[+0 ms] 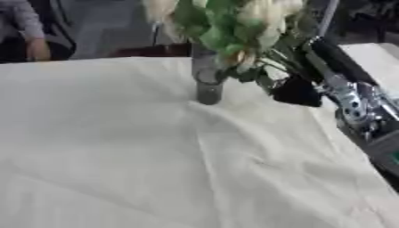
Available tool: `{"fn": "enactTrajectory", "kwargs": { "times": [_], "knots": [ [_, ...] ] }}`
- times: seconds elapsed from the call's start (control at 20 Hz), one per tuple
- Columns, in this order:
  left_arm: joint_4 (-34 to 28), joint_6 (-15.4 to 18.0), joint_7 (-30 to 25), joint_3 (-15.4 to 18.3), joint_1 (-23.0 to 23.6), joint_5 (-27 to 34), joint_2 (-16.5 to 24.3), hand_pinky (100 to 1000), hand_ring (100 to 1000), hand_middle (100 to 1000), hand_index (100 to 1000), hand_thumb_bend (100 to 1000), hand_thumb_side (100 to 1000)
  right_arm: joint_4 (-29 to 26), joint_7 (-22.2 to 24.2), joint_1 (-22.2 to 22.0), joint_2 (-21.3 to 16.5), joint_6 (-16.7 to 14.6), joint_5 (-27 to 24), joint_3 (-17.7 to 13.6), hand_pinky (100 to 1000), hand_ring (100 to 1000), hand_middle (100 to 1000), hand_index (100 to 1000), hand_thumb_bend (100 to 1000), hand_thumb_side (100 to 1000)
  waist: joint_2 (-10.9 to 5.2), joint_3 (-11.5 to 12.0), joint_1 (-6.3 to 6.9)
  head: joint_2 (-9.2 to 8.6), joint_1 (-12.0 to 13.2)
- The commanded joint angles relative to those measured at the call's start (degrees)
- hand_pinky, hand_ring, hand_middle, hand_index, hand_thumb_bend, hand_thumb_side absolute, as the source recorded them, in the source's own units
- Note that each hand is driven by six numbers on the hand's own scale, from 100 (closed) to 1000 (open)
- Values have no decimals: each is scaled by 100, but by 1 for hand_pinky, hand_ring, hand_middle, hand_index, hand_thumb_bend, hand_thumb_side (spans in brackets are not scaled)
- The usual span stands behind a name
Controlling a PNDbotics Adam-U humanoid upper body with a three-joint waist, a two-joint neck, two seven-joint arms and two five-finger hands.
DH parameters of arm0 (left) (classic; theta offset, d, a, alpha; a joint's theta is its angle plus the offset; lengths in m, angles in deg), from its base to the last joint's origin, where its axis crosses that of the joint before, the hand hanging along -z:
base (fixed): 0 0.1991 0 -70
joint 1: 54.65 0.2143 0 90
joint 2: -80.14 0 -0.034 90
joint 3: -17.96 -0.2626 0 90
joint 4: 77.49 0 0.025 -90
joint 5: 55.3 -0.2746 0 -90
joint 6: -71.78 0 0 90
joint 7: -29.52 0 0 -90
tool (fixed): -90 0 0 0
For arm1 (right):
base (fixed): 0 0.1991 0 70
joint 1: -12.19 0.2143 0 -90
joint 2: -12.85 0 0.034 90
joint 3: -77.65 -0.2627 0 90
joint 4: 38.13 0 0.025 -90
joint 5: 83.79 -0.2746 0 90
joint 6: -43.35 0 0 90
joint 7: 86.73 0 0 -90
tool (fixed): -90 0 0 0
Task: Arrange flowers into the vase.
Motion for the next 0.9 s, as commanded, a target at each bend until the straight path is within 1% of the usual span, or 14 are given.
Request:
{"fn": "enactTrajectory", "kwargs": {
  "times": [0.05, 0.4, 0.55, 0.6, 0.65, 0.7, 0.9],
  "knots": [
    [-111, 12, -4, 36, -63, -7, 128, 803, 907, 939, 974, 100, 1000, -128, -408, 280, -208, -50, -488, -229, 100, 100, 100, 100, 305, 527, -101, 13, -2, -130, -50],
    [-111, 20, -31, 6, -90, 12, 110, 803, 907, 939, 974, 100, 1000, -125, -1253, 993, -152, -210, -1332, -455, 100, 100, 100, 100, 271, 512, -102, 55, -10, -168, -135],
    [-111, 22, -53, -13, -108, 24, 99, 803, 907, 939, 974, 100, 1000, -30, -1612, 1274, -64, -292, -1659, -527, 100, 100, 100, 100, 243, 501, -110, 82, -12, -220, -161],
    [-111, 23, -61, -20, -115, 29, 97, 803, 907, 939, 974, 100, 1000, 31, -1724, 1358, -32, -356, -1753, -535, 100, 100, 100, 100, 243, 501, -114, 91, -13, -232, -166],
    [-111, 23, -71, -26, -121, 32, 96, 803, 908, 940, 974, 100, 1000, 92, -1827, 1442, 2, -434, -1830, -544, 100, 100, 100, 100, 220, 521, -126, 103, -14, -235, -182],
    [-111, 24, -82, -34, -127, 33, 94, 803, 908, 940, 974, 100, 1000, 172, -1934, 1542, 48, -538, -1897, -562, 100, 100, 100, 100, 208, 494, -141, 116, -15, -236, -205],
    [-111, 28, -107, -47, -145, 58, 82, 803, 908, 940, 974, 100, 1000, 605, -2343, 1896, 233, -989, -2090, -642, 100, 100, 100, 100, 178, 477, -143, 179, 17, -277, -251]
  ]
}}
